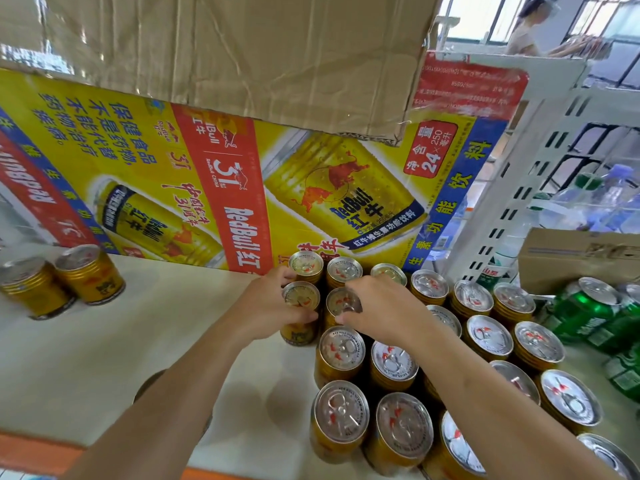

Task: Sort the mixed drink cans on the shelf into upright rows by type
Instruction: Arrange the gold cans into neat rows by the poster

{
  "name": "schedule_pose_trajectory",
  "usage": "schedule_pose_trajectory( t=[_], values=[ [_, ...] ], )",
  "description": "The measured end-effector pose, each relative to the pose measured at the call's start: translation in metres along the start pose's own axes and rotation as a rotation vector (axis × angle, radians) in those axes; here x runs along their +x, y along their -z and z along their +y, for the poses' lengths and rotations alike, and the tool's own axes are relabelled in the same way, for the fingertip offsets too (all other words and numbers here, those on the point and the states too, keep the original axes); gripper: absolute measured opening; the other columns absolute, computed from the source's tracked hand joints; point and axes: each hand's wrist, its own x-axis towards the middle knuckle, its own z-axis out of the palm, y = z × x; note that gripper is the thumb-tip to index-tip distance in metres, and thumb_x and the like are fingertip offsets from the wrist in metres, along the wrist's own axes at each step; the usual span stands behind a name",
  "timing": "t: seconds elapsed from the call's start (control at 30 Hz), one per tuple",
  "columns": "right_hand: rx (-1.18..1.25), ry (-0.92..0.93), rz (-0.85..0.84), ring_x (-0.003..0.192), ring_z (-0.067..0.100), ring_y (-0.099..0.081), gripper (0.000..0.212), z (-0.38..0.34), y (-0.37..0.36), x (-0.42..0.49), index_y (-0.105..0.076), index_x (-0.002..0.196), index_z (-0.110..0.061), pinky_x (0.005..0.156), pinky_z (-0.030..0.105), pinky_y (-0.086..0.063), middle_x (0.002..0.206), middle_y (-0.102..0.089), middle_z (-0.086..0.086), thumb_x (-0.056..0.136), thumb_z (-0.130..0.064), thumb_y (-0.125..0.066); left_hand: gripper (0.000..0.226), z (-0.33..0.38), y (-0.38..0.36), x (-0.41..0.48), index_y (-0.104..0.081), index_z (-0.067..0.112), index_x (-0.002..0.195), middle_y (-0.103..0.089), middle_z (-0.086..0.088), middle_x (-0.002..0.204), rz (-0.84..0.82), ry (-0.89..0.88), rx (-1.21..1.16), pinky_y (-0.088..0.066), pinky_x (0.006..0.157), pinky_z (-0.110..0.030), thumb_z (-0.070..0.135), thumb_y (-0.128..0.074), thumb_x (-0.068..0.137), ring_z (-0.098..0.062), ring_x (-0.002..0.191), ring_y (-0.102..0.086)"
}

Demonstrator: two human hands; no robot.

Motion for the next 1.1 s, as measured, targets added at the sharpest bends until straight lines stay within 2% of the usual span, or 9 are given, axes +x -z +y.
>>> schedule_pose_trajectory(
  t=[0.17, 0.3, 0.4, 0.53, 0.7, 0.8, 0.93, 1.07, 1.1],
  values=[
    [-0.007, -0.003, 0.002, 0.105, 0.027, -0.056, 0.046, -0.002, 0.003, 0.003, -0.057, 0.12, -0.014, 0.079, 0.036, -0.047, 0.11, -0.058, 0.009, 0.085, -0.043, -0.067, 0.084, -0.005, 0.003, 0.007, -0.039, 0.033, 0.124, -0.054, 0.003, 0.125, -0.05, 0.043, -0.081, -0.049, 0.093, -0.039, 0.034, -0.091, 0.058, -0.016, 0.114, -0.052],
    [-0.032, 0.024, 0.01, 0.1, 0.026, -0.057, 0.039, -0.005, 0.004, 0.005, -0.06, 0.112, -0.013, 0.074, 0.034, -0.047, 0.104, -0.061, 0.009, 0.085, -0.04, -0.067, 0.073, -0.007, 0.007, 0.013, -0.037, 0.032, 0.123, -0.053, 0.006, 0.115, -0.062, 0.081, -0.199, -0.05, 0.088, -0.036, 0.041, -0.084, 0.068, -0.011, 0.104, -0.054],
    [-0.042, 0.023, 0.034, 0.101, 0.026, -0.057, 0.04, -0.008, 0.004, 0.006, -0.062, 0.113, -0.012, 0.079, 0.039, -0.051, 0.105, -0.063, 0.009, 0.083, -0.038, -0.066, 0.074, -0.009, 0.009, 0.022, -0.032, 0.036, 0.139, -0.049, 0.002, 0.136, -0.019, 0.121, -0.254, -0.048, 0.097, -0.045, 0.053, -0.072, 0.078, -0.02, 0.121, -0.051],
    [-0.028, -0.004, 0.04, 0.084, 0.024, -0.054, 0.027, -0.008, 0.003, 0.005, -0.059, 0.09, -0.014, 0.065, 0.033, -0.045, 0.088, -0.06, 0.007, 0.079, -0.037, -0.067, 0.07, -0.009, 0.008, 0.027, -0.026, 0.039, 0.148, -0.04, 0.006, 0.149, -0.119, 0.109, -0.225, -0.042, 0.105, -0.047, 0.042, -0.064, 0.089, -0.02, 0.133, -0.041],
    [-0.011, -0.04, 0.015, 0.084, 0.025, -0.058, 0.033, -0.009, 0.005, 0.005, -0.061, 0.094, -0.014, 0.069, 0.037, -0.052, 0.088, -0.059, 0.006, 0.076, -0.04, -0.07, 0.052, -0.01, 0.006, 0.027, -0.039, 0.036, 0.14, -0.055, 0.007, 0.133, -0.134, 0.083, -0.26, -0.049, 0.088, -0.035, 0.032, -0.061, 0.093, -0.016, 0.117, -0.056],
    [-0.006, -0.042, 0.002, 0.09, 0.025, -0.059, 0.04, -0.009, 0.006, 0.007, -0.063, 0.104, -0.012, 0.075, 0.04, -0.054, 0.095, -0.062, 0.007, 0.077, -0.041, -0.069, 0.057, -0.013, 0.006, 0.027, -0.037, 0.034, 0.142, -0.055, 0.006, 0.135, -0.13, 0.08, -0.241, -0.048, 0.098, -0.043, 0.035, -0.064, 0.091, -0.018, 0.123, -0.053],
    [-0.019, -0.076, 0.003, 0.099, 0.025, -0.059, 0.045, -0.014, 0.006, 0.006, -0.062, 0.114, -0.013, 0.08, 0.041, -0.054, 0.107, -0.064, 0.008, 0.081, -0.043, -0.066, 0.059, -0.013, 0.01, 0.027, -0.037, 0.032, 0.141, -0.054, 0.004, 0.137, -0.151, 0.085, -0.244, -0.048, 0.099, -0.046, 0.04, -0.064, 0.089, -0.018, 0.123, -0.052],
    [-0.055, -0.054, 0.125, 0.089, 0.026, -0.059, 0.022, -0.031, 0.006, 0.001, -0.054, 0.086, -0.019, 0.06, 0.033, -0.044, 0.08, -0.056, -0.001, 0.088, -0.041, -0.059, 0.066, -0.014, 0.022, 0.015, -0.034, 0.03, 0.143, -0.045, 0.001, 0.145, -0.2, 0.091, -0.204, -0.048, 0.097, -0.044, 0.056, -0.056, 0.087, -0.021, 0.127, -0.047],
    [-0.03, -0.026, 0.138, 0.09, 0.026, -0.06, 0.021, -0.038, 0.006, 0.0, -0.057, 0.09, -0.019, 0.063, 0.034, -0.046, 0.081, -0.058, -0.001, 0.089, -0.04, -0.058, 0.071, -0.017, 0.028, 0.011, -0.031, 0.028, 0.146, -0.042, -0.001, 0.147, -0.192, 0.089, -0.159, -0.046, 0.099, -0.044, 0.058, -0.055, 0.086, -0.021, 0.129, -0.045]
  ],
)
